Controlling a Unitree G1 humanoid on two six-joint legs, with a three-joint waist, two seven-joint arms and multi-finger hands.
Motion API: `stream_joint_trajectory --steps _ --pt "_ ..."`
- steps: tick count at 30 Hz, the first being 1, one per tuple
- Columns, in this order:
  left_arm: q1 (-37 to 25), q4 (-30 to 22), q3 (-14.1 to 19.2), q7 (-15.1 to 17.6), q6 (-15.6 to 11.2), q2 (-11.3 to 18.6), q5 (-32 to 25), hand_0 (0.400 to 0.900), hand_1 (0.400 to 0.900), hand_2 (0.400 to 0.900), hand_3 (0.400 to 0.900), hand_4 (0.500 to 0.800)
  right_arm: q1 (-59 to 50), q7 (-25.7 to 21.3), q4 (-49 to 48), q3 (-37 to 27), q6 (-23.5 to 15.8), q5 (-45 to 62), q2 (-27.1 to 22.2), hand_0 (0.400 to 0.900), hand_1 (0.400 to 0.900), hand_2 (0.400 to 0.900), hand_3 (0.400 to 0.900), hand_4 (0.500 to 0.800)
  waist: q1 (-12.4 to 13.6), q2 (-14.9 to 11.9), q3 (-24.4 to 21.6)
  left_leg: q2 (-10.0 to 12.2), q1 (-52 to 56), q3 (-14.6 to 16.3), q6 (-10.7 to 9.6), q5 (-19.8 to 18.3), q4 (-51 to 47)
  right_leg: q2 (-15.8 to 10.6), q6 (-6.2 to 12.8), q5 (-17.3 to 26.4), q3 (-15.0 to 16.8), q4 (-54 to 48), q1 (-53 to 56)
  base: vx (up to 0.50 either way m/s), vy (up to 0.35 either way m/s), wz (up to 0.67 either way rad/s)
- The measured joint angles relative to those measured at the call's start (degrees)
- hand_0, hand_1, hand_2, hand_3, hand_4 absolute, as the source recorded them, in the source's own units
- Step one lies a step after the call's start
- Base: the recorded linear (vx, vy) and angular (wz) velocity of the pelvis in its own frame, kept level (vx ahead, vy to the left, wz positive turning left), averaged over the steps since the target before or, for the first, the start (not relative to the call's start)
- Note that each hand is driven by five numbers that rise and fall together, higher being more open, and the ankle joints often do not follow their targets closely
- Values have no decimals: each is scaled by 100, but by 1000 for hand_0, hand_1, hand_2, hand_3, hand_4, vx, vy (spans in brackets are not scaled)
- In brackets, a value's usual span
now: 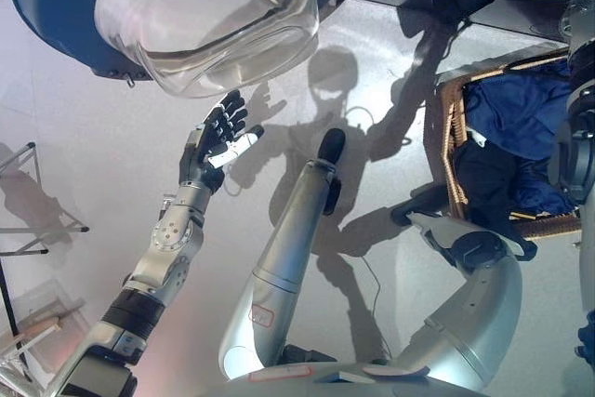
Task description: Put the clothes in the basket into the washing machine.
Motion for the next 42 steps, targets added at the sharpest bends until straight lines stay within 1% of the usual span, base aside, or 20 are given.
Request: stream_joint_trajectory --steps 5,10,12,15,17,18,21,22,24,27,29,30,31,33,35,36,37,39,41,42 --pt "1 0 0 -2 -4 44 -24 900 900 900 900 800 -50 128 -33 95 -65 2 18 900 900 900 900 800 -69 -1 0 2 69 8 -11 30 -95 6 -6 5 -16 -59 50 -10 6 -3" --pt "3 13 1 3 -4 53 -57 900 900 900 900 800 -27 126 -185 87 -182 68 103 900 900 900 900 800 -150 -4 2 27 85 11 -24 40 -135 34 -7 8 -47 -128 72 -15 17 -9" --pt "-9 57 -4 1 -2 59 -68 900 900 900 900 800 124 126 -520 85 -290 173 270 900 900 900 900 800 -257 -10 5 38 170 0 -20 44 -190 52 5 16 -88 -201 178 -32 13 -12" --pt "-11 62 5 24 -6 64 -68 900 900 900 900 800 400 102 -1103 77 -465 171 499 900 900 900 900 800 -312 -13 7 118 367 20 -9 54 -333 143 36 64 -157 -390 390 -50 29 -15" --pt "16 49 12 27 -25 66 -68 900 900 900 900 800 551 90 -1487 21 -586 185 682 900 900 900 900 800 -355 -13 7 130 514 45 -9 82 -481 176 39 105 -159 -533 492 -66 57 -15" --pt "23 55 15 34 -40 67 -68 900 900 900 900 800 647 93 -1784 -51 -691 235 796 900 900 900 900 800 -360 -14 7 170 566 40 -10 118 -600 250 58 161 -169 -650 529 -70 64 -12" --pt "7 71 10 33 -50 68 -67 900 900 900 900 800 691 111 -2105 -167 -977 400 1056 900 900 900 900 800 -387 -14 7 235 677 89 -2 197 -850 355 48 295 -197 -922 591 -64 74 -15" --pt "3 76 9 30 -50 66 -67 900 900 900 900 800 751 112 -2164 -161 -1003 398 1084 900 900 900 900 800 -396 -15 8 239 728 93 1 224 -923 373 69 326 -208 -993 626 -37 68 -17" --pt "4 116 14 32 -50 61 -57 900 900 900 900 800 1012 92 -2271 -146 -1003 359 1150 900 900 900 900 800 -407 -16 8 275 871 102 4 235 -1032 446 90 387 -240 -1157 773 -27 75 -16" --pt "32 376 15 46 -49 44 -42 900 900 900 900 800 1659 -10 -2483 -147 -989 12 1478 900 900 900 900 800 -594 -23 13 338 1223 160 39 287 -1335 549 143 505 -330 -1507 1126 -21 91 -21" --pt "61 428 47 85 -49 9 -40 900 900 900 900 800 2335 -146 -3111 -139 -973 -449 1643 900 900 900 900 800 -699 -35 11 377 1436 210 57 382 -1632 686 190 663 -334 -1842 1300 -4 106 -32" --pt "95 480 98 105 -48 1 -38 900 900 900 900 800 2562 -201 -3299 -147 -961 -631 1766 900 900 900 900 800 -724 -42 15 443 1513 240 61 408 -1746 786 211 757 -343 -2025 1375 10 103 -32" --pt "108 527 154 123 -48 -52 -23 900 900 900 900 800 2827 -290 -3539 -148 -946 -833 1853 900 900 900 900 800 -811 -49 20 486 1618 284 77 450 -1876 882 211 856 -347 -2208 1449 30 85 -31" --pt "157 739 222 181 -38 -206 10 900 900 900 900 800 3516 -315 -3978 -178 -939 -1237 2077 900 900 900 900 800 -931 -66 30 529 1929 331 81 525 -2172 1004 249 1013 -368 -2550 1734 46 58 -29" --pt "199 845 254 163 -35 -332 23 900 900 900 900 800 4065 -391 -4131 -132 -872 -1519 2210 900 900 900 900 800 -1086 -93 30 575 2272 382 83 549 -2387 1125 278 1119 -366 -2858 2047 80 51 -36" --pt "211 921 356 150 -37 -488 26 900 900 900 900 800 4485 -382 -4354 -140 -859 -1713 2255 900 900 900 900 800 -1073 -134 54 619 2540 429 82 604 -2581 1210 291 1224 -381 -3093 2296 105 30 -26" --pt "237 1036 399 160 -33 -602 25 900 900 900 900 800 4804 -375 -4386 -120 -820 -1880 2370 900 900 900 900 800 -1169 -207 63 638 2838 461 69 635 -2778 1288 292 1320 -397 -3315 2548 129 39 -27" --pt "290 1337 425 140 -29 -813 21 900 900 900 900 800 5520 -354 -4546 -34 -724 -2096 2550 900 900 900 900 800 -1341 -256 46 667 3411 497 59 677 -3122 1418 354 1429 -448 -3731 3106 110 58 -28" --pt "382 1664 496 69 -34 -1011 19 900 900 900 900 800 6202 -256 -4614 39 -657 -2254 2747 900 900 900 900 800 -1454 -409 -35 713 3938 586 28 707 -3423 1583 413 1545 -447 -4133 3571 50 82 -29" --pt "383 1964 531 11 -34 -1121 19 900 900 900 900 800 6516 -180 -4661 76 -640 -2348 2846 900 900 900 900 800 -1468 -491 -84 714 4222 571 4 713 -3588 1645 355 1652 -474 -4319 3810 185 54 -30"
